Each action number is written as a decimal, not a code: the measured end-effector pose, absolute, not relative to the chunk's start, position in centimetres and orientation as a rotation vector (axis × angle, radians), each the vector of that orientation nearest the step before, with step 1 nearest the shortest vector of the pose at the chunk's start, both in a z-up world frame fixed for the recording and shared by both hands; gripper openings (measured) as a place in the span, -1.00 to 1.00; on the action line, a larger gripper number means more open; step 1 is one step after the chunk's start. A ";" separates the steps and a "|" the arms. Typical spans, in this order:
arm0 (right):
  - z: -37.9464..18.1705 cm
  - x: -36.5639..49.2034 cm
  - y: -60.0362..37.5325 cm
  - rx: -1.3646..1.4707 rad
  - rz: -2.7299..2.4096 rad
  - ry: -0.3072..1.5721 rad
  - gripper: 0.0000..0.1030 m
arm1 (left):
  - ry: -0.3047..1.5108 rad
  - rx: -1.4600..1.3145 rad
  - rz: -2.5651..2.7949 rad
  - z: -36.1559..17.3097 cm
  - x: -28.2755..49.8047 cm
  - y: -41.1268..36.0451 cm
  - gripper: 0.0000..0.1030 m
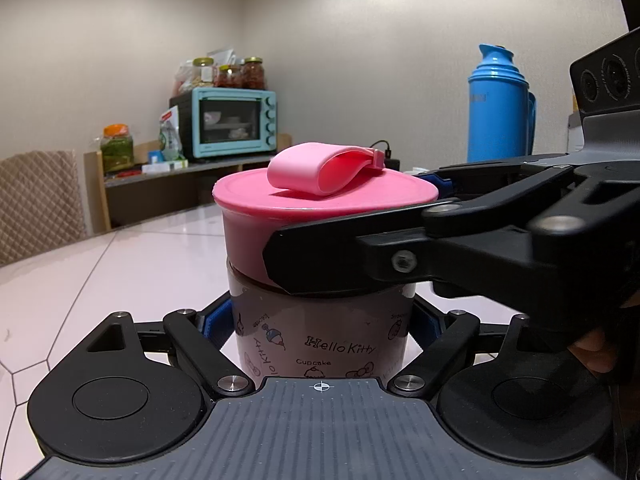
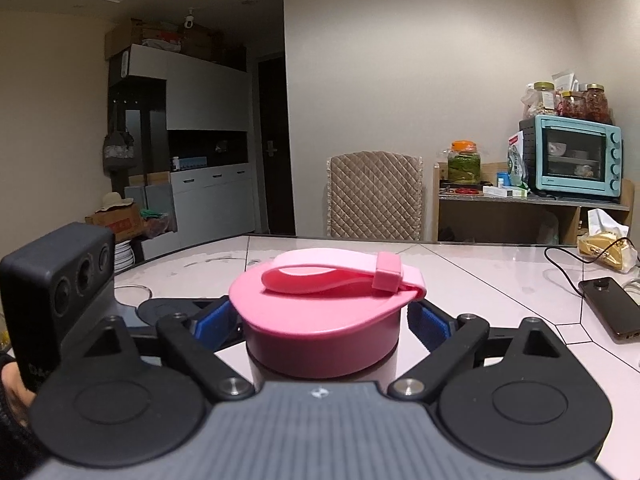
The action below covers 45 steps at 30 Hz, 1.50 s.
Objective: Unscrew bottle cap and pour
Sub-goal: 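Twist the pink lid further with the right tool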
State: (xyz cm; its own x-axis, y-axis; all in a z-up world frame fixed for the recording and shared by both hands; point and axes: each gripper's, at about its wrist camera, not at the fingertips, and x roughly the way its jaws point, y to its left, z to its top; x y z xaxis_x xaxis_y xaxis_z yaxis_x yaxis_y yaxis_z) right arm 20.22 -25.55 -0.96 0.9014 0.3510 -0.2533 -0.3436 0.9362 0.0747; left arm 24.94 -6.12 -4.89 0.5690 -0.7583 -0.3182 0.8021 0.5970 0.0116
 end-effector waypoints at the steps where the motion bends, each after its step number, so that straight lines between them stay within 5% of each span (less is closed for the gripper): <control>1: -1.0 20.2 -25.5 0.027 0.359 0.268 0.73 | 0.295 0.161 -0.921 -4.9 24.9 -6.1 0.74; 45: 1.2 24.0 -29.6 -0.096 0.820 0.295 0.68 | 0.293 0.163 -0.920 -4.9 24.9 -6.1 0.74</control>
